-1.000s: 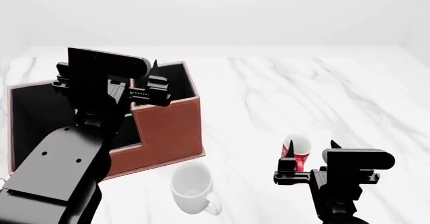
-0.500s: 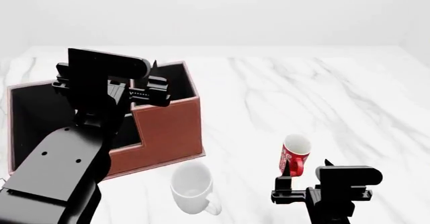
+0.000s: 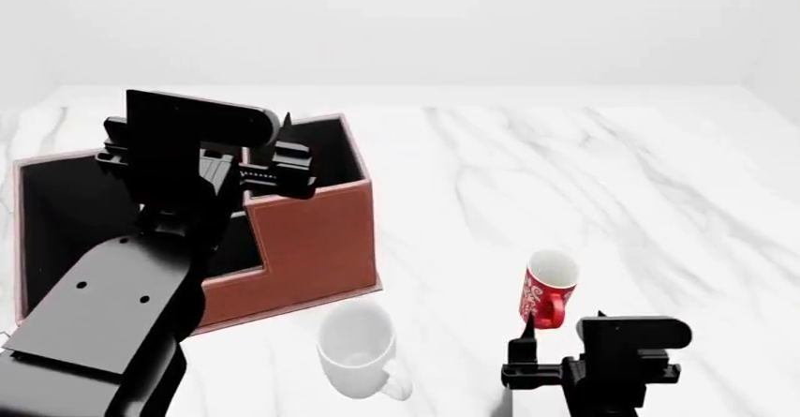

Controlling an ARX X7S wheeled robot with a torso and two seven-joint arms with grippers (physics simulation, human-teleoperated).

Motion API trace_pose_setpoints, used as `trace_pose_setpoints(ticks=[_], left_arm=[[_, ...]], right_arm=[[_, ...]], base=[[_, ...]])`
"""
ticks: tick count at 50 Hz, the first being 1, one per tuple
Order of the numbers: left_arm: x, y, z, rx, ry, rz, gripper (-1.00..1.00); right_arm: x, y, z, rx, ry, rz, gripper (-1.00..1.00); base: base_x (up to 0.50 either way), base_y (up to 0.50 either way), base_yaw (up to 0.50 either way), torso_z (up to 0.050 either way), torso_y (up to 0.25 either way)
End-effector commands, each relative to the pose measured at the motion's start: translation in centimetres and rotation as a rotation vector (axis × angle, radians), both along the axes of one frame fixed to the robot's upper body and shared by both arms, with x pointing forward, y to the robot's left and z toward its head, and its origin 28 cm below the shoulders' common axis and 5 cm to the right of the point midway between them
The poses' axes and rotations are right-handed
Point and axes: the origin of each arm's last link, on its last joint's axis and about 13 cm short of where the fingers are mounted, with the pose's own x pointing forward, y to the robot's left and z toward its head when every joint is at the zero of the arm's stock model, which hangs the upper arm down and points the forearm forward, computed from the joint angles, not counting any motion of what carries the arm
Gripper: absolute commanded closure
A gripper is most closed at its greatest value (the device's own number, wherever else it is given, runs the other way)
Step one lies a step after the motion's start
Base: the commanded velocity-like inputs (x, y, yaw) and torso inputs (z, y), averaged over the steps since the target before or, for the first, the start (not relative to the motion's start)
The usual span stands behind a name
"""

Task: Pick up the red mug and place it to the right of the caddy.

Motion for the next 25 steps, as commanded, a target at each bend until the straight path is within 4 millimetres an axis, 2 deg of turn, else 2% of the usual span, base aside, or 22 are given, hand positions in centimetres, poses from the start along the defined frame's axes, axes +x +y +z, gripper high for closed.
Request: trace_pose_setpoints(ticks=[1,15,25], left_arm=[[0.0,0.0,-0.1,0.0,0.002,0.001,-1.0],[0.0,0.1,-0.2,0.002,0.005,0.003,-1.0],[0.0,0.1,-0.2,0.001,0.005,0.004,-1.0]], right_arm=[[0.1,0.0,-0.5,-0.004,0.021,-0.003,-1.0],[1.3,-0.4,-0.6,-0.005,0.024,-0.036,-1.0],[2.5,-0.5,-1.9,-0.008,0.079,-0.046,-1.0]], base=[[0.0,0.0,0.0,0.0,0.0],[0.0,0.0,0.0,0.0,0.0],[0.0,0.0,0.0,0.0,0.0]])
